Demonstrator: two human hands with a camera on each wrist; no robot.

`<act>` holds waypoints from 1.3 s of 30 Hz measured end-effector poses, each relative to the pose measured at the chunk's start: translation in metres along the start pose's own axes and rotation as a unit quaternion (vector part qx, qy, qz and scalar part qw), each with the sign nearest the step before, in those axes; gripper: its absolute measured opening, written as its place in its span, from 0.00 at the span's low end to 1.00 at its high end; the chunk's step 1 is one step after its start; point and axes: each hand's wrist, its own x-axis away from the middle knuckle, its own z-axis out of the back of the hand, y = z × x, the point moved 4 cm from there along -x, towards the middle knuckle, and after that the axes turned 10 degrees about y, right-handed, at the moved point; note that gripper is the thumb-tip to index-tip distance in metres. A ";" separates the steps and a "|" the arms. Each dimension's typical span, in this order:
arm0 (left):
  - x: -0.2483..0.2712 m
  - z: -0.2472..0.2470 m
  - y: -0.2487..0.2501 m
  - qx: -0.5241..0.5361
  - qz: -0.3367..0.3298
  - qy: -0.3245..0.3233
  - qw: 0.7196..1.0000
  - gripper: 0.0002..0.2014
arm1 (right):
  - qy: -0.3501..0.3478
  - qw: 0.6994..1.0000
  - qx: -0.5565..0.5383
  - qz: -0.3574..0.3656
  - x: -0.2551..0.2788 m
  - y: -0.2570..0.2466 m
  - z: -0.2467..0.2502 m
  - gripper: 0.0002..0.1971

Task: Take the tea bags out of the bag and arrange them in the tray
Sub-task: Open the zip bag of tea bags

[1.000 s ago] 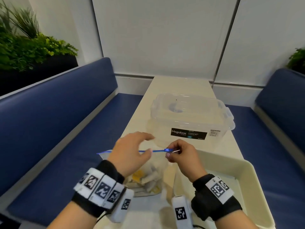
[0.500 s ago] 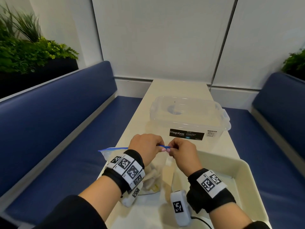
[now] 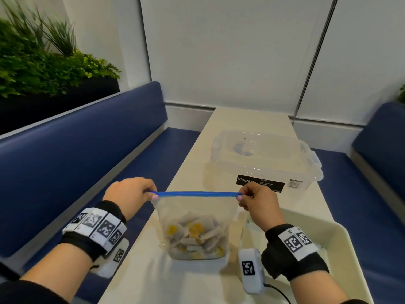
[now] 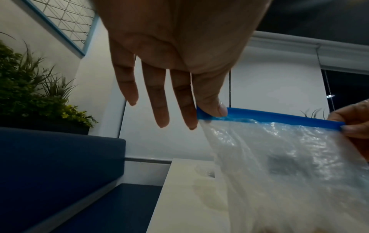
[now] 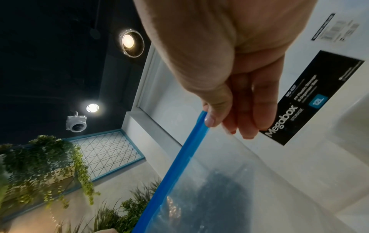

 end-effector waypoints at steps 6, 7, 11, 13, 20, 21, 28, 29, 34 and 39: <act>0.011 -0.006 0.026 -0.038 -0.064 -0.044 0.996 0.16 | 0.009 0.999 -0.023 0.026 -0.010 -0.006 -0.010 0.11; 0.012 -0.010 0.036 -0.055 -0.079 -0.051 0.994 0.18 | 0.016 0.999 -0.022 0.031 -0.013 -0.007 -0.012 0.10; 0.029 -0.025 0.065 -0.029 -0.085 -0.066 0.994 0.09 | 0.070 0.997 0.015 0.017 -0.022 -0.003 -0.017 0.07; 0.039 -0.033 0.071 0.041 -0.068 -0.082 0.993 0.05 | 0.055 0.998 0.033 0.000 -0.018 -0.004 -0.023 0.10; 0.043 -0.036 0.081 0.162 -0.046 -0.151 0.974 0.19 | -0.080 0.991 -0.045 -0.095 0.008 -0.019 -0.056 0.22; 0.037 -0.035 0.081 0.184 -0.031 -0.154 0.970 0.21 | -0.088 0.991 -0.041 -0.092 0.007 -0.020 -0.059 0.20; -0.022 -0.049 0.077 0.159 -0.024 -0.141 0.977 0.16 | -0.134 0.973 -0.136 -0.132 0.007 -0.019 -0.068 0.12; -0.025 -0.052 0.077 0.166 -0.023 -0.153 0.974 0.16 | -0.127 0.973 -0.132 -0.142 0.006 -0.019 -0.068 0.14; -0.026 -0.060 0.075 0.238 -0.024 -0.171 0.956 0.13 | -0.139 0.970 -0.100 -0.173 0.005 -0.022 -0.073 0.19; -0.015 -0.072 0.072 0.448 0.103 -0.188 0.868 0.10 | -0.148 0.961 -0.135 -0.191 0.007 -0.015 -0.076 0.07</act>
